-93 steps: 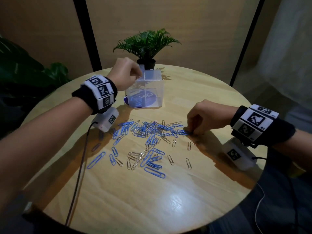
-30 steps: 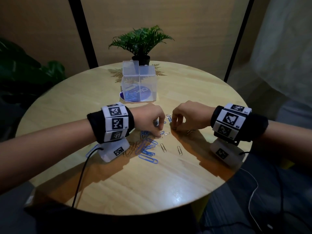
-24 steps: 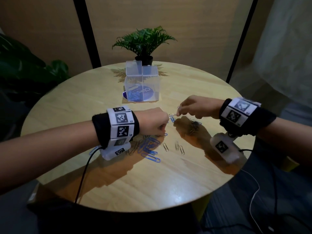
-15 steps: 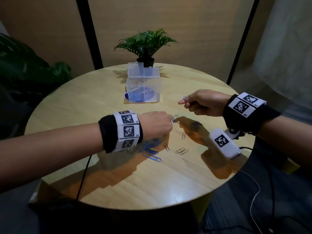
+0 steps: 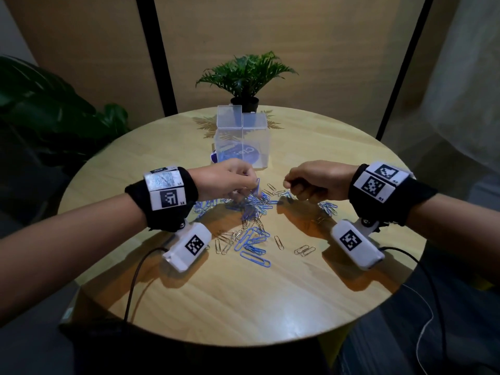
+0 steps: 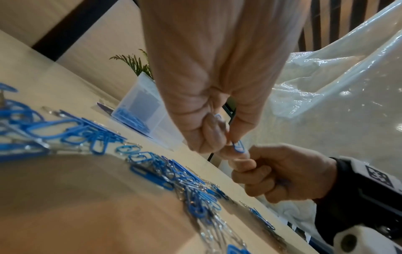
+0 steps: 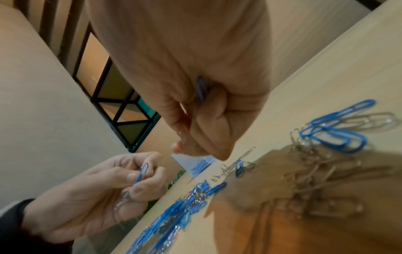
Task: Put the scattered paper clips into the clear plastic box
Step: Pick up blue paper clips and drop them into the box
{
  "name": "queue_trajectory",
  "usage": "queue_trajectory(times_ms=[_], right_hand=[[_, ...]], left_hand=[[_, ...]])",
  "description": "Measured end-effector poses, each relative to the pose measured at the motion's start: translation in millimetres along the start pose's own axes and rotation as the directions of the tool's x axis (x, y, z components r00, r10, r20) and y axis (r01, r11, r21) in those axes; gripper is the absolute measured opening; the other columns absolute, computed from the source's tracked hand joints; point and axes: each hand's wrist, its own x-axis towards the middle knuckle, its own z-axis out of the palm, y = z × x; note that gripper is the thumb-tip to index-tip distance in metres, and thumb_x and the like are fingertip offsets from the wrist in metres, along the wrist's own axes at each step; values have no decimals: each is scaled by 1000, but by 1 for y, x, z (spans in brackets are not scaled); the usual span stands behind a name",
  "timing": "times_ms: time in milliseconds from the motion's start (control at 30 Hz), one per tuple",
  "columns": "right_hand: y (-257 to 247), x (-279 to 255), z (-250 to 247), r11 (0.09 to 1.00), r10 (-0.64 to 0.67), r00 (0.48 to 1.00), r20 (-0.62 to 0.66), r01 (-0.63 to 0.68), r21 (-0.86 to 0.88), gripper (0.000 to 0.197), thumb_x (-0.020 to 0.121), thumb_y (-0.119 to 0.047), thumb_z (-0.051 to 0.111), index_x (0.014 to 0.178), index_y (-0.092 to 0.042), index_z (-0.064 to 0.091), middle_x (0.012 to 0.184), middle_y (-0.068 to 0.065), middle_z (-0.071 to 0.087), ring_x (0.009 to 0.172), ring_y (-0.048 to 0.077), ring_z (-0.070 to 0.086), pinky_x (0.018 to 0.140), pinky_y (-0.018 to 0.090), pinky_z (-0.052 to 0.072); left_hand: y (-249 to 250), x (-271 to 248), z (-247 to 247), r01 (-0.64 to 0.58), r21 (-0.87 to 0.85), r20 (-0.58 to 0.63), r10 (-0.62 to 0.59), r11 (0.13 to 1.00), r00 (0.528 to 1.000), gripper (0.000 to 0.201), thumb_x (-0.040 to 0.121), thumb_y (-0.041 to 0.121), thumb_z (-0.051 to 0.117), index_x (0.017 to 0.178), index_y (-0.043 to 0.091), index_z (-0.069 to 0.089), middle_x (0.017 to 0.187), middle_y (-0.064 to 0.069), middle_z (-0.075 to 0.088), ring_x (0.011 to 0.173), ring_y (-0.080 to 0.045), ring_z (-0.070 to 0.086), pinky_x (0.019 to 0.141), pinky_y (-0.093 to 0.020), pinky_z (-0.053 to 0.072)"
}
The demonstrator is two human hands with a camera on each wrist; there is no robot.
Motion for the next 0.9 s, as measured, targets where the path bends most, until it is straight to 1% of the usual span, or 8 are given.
queue_trajectory(times_ms=[100,233,367,600,700,800,833,900], right_hand=[[-3,1,10,961,-74,996,-50,57,-271,27,98,-14,34,81,-14,55,56,-4,35,47,11,28,41,19,23],[-4,5,17,545,-287,957,-51,120,-830,18,91,-37,56,91,-22,66,69,-9,52,69,14,47,62,27,35],[-4,11,21,427,-374,926,-58,116,-897,26,76,-46,72,97,-30,71,82,-8,55,83,15,51,70,25,36],[-9,14,35,302,-218,974,-59,10,-953,31,91,-36,54,89,-6,63,86,13,60,78,27,50,68,27,37],[-10,8,44,212,-157,985,-70,-36,-977,35,97,-35,39,85,-5,54,85,15,50,79,30,46,70,30,35],[-20,9,38,631,-183,979,-92,45,-774,39,99,-25,31,64,-10,43,70,14,46,65,26,40,57,28,34],[-24,11,32,851,-160,982,-99,86,-518,40,97,-21,30,58,-15,36,60,7,38,55,21,32,47,25,28],[-33,17,18,993,-109,993,-48,111,44,37,92,-20,29,56,-22,28,50,-5,24,46,11,18,35,17,14]], left_hand=[[-6,-3,-6,-11,-62,-18,10,998,1000,11,94,-1,48,91,10,49,72,-5,58,49,-6,44,45,-15,36],[-11,-6,-12,41,-146,2,-41,988,999,25,96,1,32,95,11,55,68,-2,42,51,-8,31,45,-16,27],[-12,-7,-15,105,-203,-60,-119,974,991,28,95,7,34,73,10,51,63,-1,38,49,-9,31,41,-14,28],[-21,-12,-31,-40,-200,-213,-3,979,977,22,93,0,49,112,1,61,72,-6,58,56,-6,54,51,-11,48],[-20,-11,-33,47,-204,-205,-90,978,975,20,96,1,44,104,1,62,71,-4,52,60,-9,52,51,-12,48],[-15,-6,-36,149,-275,-270,-225,950,936,22,95,3,34,79,8,49,70,-7,46,55,-12,43,41,-14,39],[-13,-4,-37,168,-297,-277,-253,940,927,23,93,3,31,74,11,43,67,-5,40,51,-12,36,39,-16,31],[-10,-1,-37,199,-201,-284,-251,959,925,24,91,5,31,70,14,39,62,-1,26,47,-11,21,41,-18,20]])
